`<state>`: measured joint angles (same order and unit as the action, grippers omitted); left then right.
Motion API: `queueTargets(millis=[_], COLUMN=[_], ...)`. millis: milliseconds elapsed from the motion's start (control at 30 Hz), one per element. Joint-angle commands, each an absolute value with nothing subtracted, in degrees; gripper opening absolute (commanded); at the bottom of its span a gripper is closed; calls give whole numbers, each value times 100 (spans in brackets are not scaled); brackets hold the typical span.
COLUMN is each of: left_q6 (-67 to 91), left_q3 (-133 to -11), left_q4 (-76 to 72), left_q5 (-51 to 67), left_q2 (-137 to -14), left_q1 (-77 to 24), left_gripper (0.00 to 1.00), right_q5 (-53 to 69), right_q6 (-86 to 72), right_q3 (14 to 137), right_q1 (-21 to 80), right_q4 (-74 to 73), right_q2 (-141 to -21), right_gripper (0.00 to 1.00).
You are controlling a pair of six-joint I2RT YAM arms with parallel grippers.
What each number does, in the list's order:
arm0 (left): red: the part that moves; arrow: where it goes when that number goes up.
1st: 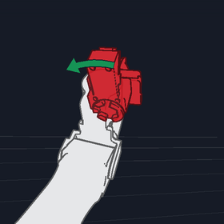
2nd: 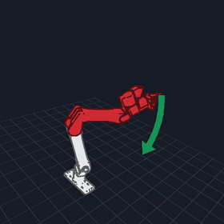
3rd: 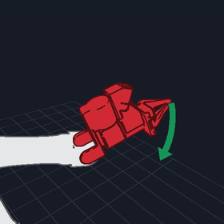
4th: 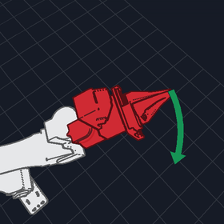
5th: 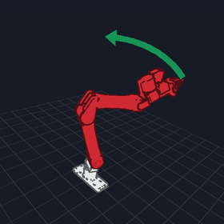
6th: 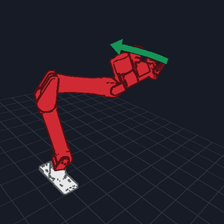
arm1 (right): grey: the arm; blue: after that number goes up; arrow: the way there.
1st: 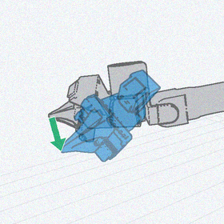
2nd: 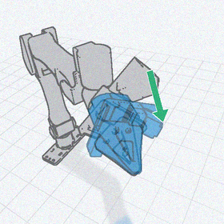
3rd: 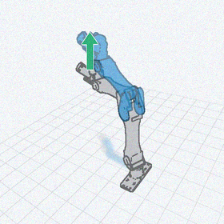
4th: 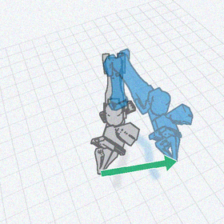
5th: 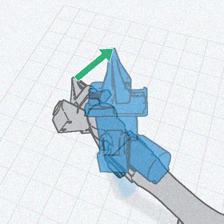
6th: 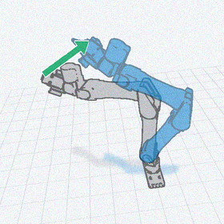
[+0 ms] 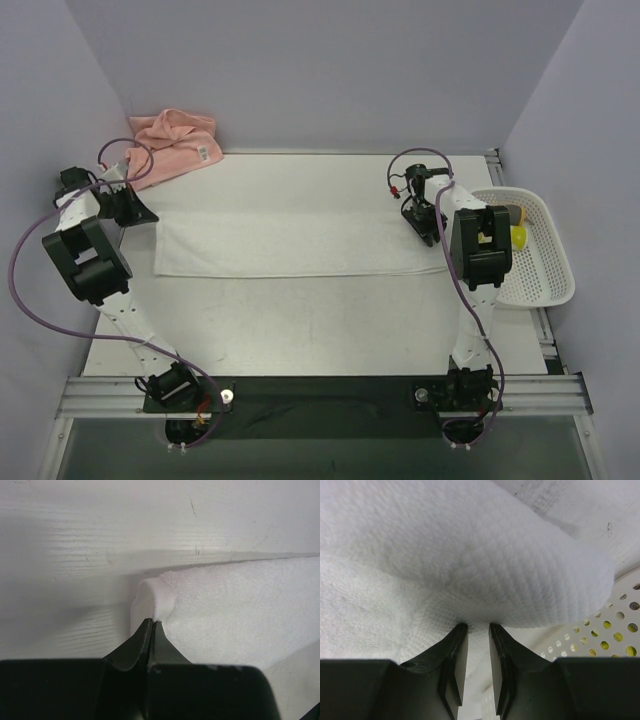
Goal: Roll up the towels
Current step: Fold the towel
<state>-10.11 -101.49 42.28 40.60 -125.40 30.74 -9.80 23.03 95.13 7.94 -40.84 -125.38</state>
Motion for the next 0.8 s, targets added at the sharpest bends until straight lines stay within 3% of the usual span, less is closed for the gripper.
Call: queueTargets(millis=[0,167,367,533,767], left_q6=[-862,-721,-581,-685,-1186], left_q3=[-10450,-10214,-10370,-10345,-9660], left_q4=[3701,3174,3094,3261,3147], left_q5=[4060,4316,3842,3490,3384], left_q2=[-12726,-12542,-12919,-12965,-11867], left_q1=[3226,3199,3032,3050,2866], left_gripper=[0,0,1,41,43], right_q5=[-1072,-1072,-1063,-1037,-756], right_q6=[2391,2391,2408,2382,2110], right_q3=[9378,9396,9369,9378,9676], right_q1=[765,756,773,773,773], right_q4=[-4184,-4184,-4184,-4201,-4421], right_q2=[-12559,-12516,-12463,-12367,-11901], right_gripper=[24,24,24,27,31])
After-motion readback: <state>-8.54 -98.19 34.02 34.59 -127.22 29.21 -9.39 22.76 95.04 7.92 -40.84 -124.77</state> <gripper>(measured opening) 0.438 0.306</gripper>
